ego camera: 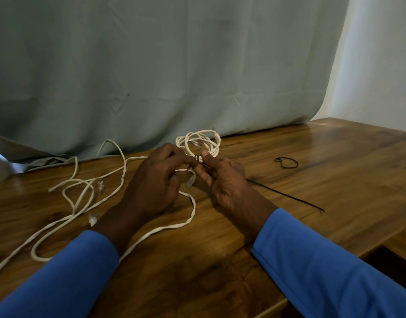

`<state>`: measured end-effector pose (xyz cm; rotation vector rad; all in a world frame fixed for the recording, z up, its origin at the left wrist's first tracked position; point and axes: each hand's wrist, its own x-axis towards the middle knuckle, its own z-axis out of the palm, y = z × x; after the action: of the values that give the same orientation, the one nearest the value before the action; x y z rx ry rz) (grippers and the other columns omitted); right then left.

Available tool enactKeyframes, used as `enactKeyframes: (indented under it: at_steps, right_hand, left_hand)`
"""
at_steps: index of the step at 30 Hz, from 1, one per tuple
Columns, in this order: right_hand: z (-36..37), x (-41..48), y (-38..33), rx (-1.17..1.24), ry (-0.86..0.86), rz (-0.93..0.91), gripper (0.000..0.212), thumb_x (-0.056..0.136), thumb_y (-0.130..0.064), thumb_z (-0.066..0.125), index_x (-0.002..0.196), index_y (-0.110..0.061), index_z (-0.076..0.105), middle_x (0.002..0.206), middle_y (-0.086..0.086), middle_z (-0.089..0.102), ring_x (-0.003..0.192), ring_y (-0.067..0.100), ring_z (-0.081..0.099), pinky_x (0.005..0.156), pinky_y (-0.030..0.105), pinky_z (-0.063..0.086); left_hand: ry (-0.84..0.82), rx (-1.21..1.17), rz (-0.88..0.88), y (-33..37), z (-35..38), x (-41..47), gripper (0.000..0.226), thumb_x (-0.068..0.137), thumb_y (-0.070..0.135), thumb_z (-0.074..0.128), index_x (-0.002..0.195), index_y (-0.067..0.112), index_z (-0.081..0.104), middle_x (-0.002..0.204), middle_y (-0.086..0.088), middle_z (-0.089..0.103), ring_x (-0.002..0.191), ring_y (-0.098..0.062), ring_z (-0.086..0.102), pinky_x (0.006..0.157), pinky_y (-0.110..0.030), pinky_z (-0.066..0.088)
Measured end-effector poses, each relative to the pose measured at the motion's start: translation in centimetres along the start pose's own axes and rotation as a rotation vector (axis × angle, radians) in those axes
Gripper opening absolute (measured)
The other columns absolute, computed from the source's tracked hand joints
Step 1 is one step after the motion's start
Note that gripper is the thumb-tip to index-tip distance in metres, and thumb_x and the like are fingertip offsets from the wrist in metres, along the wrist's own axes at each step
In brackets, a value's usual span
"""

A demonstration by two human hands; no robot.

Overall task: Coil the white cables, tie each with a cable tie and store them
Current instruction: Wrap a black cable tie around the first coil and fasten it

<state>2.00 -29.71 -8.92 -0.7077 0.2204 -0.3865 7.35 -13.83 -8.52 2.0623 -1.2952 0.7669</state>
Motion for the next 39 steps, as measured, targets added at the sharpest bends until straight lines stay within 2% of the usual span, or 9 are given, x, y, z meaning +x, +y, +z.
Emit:
enactKeyframes:
  at_steps: [3, 6, 8, 11, 14, 19, 25, 31, 39]
  right_hand:
    - [0.0, -0.1, 0.0, -0.035, 0.005, 0.009, 0.037, 0.09, 0.003, 0.073, 0.125, 0.009, 0.062, 0.114, 0.025, 0.074, 0.085, 0.027, 0.076, 0.066, 0.035, 0.066]
    - [0.0, -0.2, 0.0, -0.06, -0.018, 0.026, 0.039, 0.09, 0.001, 0.074, 0.127, 0.009, 0.061, 0.118, 0.028, 0.073, 0.095, 0.031, 0.076, 0.075, 0.038, 0.066]
    - [0.0, -0.2, 0.1, -0.059, -0.031, 0.025, 0.041, 0.091, 0.001, 0.073, 0.129, 0.01, 0.06, 0.108, 0.024, 0.074, 0.089, 0.029, 0.077, 0.073, 0.036, 0.067]
    - [0.1, -0.4, 0.3, -0.053, -0.053, 0.018, 0.037, 0.091, 0.002, 0.073, 0.125, 0.011, 0.06, 0.094, 0.02, 0.075, 0.078, 0.025, 0.077, 0.067, 0.032, 0.066]
    - [-0.1, -0.2, 0.3, -0.044, -0.049, -0.018, 0.036, 0.09, 0.001, 0.074, 0.122, 0.011, 0.061, 0.094, 0.021, 0.076, 0.081, 0.027, 0.078, 0.069, 0.033, 0.066]
    - [-0.4, 0.1, 0.8, -0.082, -0.024, -0.034, 0.027, 0.087, 0.0, 0.078, 0.111, 0.005, 0.065, 0.09, 0.018, 0.079, 0.084, 0.029, 0.079, 0.07, 0.034, 0.066]
    - [-0.2, -0.2, 1.0, -0.124, -0.025, -0.092, 0.024, 0.088, 0.001, 0.077, 0.109, 0.004, 0.068, 0.094, 0.02, 0.078, 0.079, 0.024, 0.079, 0.071, 0.031, 0.066]
    - [-0.2, -0.2, 1.5, -0.127, 0.015, -0.138, 0.032, 0.087, 0.002, 0.078, 0.116, 0.008, 0.067, 0.103, 0.024, 0.077, 0.086, 0.028, 0.078, 0.072, 0.033, 0.066]
    - [-0.3, 0.1, 1.9, -0.146, 0.039, -0.154, 0.038, 0.084, -0.001, 0.082, 0.118, 0.007, 0.066, 0.099, 0.02, 0.079, 0.09, 0.029, 0.079, 0.069, 0.032, 0.064]
  left_hand:
    - [-0.017, 0.05, 0.068, -0.1, 0.0, 0.0, 0.027, 0.091, 0.01, 0.074, 0.116, 0.022, 0.077, 0.111, 0.001, 0.067, 0.098, -0.016, 0.062, 0.078, -0.034, 0.053]
    - [0.069, -0.029, 0.055, -0.1, 0.2, 0.2, 0.02, 0.092, 0.01, 0.076, 0.109, 0.019, 0.08, 0.106, 0.002, 0.072, 0.094, -0.014, 0.066, 0.078, -0.039, 0.056]
    - [0.136, -0.184, -0.034, 0.3, 0.5, 0.2, 0.021, 0.093, 0.008, 0.075, 0.111, 0.019, 0.079, 0.103, 0.004, 0.076, 0.096, -0.013, 0.071, 0.081, -0.039, 0.059]
    - [0.244, -0.495, -0.298, 1.1, 1.1, 0.3, 0.027, 0.089, 0.007, 0.079, 0.111, 0.021, 0.071, 0.088, 0.002, 0.079, 0.085, -0.012, 0.076, 0.076, -0.029, 0.061]
    - [0.301, -0.613, -0.402, 0.8, 1.4, 0.7, 0.016, 0.087, 0.005, 0.081, 0.099, 0.014, 0.076, 0.087, 0.0, 0.079, 0.081, -0.011, 0.076, 0.072, -0.022, 0.058]
    - [0.166, -0.449, -0.356, 0.4, 1.6, 0.5, 0.019, 0.094, 0.009, 0.073, 0.108, 0.019, 0.081, 0.102, 0.007, 0.08, 0.098, -0.007, 0.074, 0.089, -0.03, 0.06]
    - [0.249, -0.345, -0.447, 0.2, 1.5, 0.6, 0.012, 0.086, 0.017, 0.083, 0.097, 0.021, 0.079, 0.083, 0.008, 0.077, 0.078, -0.006, 0.073, 0.073, -0.031, 0.061]
    - [0.173, -0.031, -0.299, 1.2, 1.6, 0.2, 0.017, 0.094, 0.019, 0.074, 0.107, 0.024, 0.082, 0.092, 0.007, 0.078, 0.074, -0.001, 0.06, 0.065, -0.006, 0.034]
    - [0.124, 0.02, -0.318, 1.5, 1.2, 0.6, 0.017, 0.09, 0.012, 0.076, 0.104, 0.019, 0.082, 0.089, 0.001, 0.076, 0.07, -0.002, 0.055, 0.062, -0.011, 0.034]
